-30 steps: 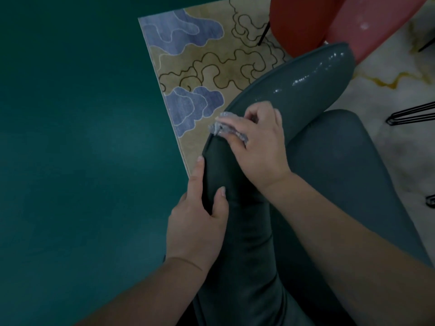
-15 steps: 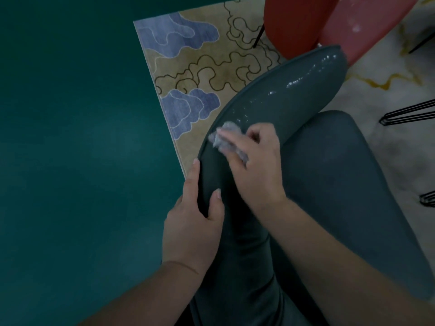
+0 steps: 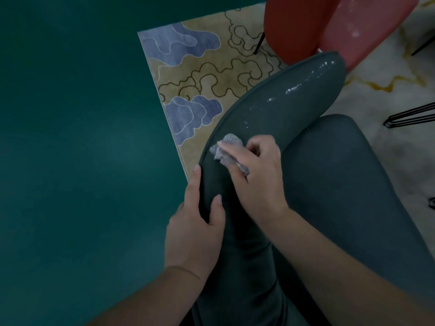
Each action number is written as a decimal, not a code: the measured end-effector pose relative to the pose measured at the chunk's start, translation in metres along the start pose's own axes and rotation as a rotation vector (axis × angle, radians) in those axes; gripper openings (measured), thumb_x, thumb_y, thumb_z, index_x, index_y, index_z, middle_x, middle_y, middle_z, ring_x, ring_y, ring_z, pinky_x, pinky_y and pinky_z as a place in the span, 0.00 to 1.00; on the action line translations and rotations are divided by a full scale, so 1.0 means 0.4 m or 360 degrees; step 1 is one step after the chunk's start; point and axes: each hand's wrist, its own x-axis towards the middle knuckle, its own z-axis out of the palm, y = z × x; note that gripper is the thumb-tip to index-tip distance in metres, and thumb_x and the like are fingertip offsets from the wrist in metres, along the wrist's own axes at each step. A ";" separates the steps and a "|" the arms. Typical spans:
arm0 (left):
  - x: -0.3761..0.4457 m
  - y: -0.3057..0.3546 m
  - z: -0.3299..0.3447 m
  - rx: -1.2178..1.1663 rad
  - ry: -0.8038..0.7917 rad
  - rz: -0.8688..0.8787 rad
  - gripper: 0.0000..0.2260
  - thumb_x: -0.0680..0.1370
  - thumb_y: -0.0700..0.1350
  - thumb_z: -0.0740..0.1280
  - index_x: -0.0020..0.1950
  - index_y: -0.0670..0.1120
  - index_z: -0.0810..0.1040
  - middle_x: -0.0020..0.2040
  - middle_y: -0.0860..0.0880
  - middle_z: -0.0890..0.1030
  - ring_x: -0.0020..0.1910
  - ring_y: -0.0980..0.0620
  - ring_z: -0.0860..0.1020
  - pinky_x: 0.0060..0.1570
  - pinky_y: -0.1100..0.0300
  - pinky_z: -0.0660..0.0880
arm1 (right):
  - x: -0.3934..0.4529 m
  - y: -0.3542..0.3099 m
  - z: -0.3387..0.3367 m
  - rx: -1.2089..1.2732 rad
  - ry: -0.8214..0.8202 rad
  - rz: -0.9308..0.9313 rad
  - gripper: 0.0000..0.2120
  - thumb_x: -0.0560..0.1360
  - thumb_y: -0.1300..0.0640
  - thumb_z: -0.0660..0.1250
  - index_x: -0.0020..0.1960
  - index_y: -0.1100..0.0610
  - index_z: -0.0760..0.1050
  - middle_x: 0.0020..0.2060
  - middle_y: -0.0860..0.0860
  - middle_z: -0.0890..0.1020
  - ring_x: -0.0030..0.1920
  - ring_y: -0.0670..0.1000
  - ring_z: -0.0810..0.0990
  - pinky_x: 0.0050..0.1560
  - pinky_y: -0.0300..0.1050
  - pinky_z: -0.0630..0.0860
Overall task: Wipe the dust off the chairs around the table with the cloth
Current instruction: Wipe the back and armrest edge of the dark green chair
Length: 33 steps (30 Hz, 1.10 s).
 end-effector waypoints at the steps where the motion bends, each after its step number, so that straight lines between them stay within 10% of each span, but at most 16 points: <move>1: 0.001 0.000 0.000 -0.0001 0.0006 0.0004 0.28 0.74 0.61 0.56 0.74 0.70 0.50 0.59 0.51 0.80 0.52 0.49 0.78 0.51 0.62 0.70 | 0.005 0.006 -0.003 0.0001 -0.0027 -0.0029 0.13 0.75 0.52 0.66 0.57 0.48 0.82 0.45 0.54 0.71 0.45 0.54 0.70 0.49 0.41 0.66; 17: -0.001 0.008 -0.005 -0.0020 -0.0008 -0.0025 0.28 0.74 0.61 0.56 0.71 0.73 0.48 0.55 0.52 0.81 0.46 0.48 0.79 0.51 0.52 0.77 | 0.139 0.082 0.014 -0.0036 0.0078 0.0119 0.13 0.76 0.55 0.69 0.59 0.49 0.80 0.47 0.53 0.67 0.48 0.56 0.71 0.52 0.51 0.74; 33: -0.002 0.014 -0.004 -0.0025 0.0011 -0.0024 0.28 0.74 0.61 0.57 0.72 0.73 0.49 0.51 0.52 0.81 0.45 0.49 0.79 0.51 0.50 0.77 | 0.189 0.086 0.023 0.0075 0.0220 0.0464 0.12 0.77 0.52 0.68 0.59 0.50 0.79 0.50 0.50 0.66 0.52 0.53 0.71 0.57 0.41 0.72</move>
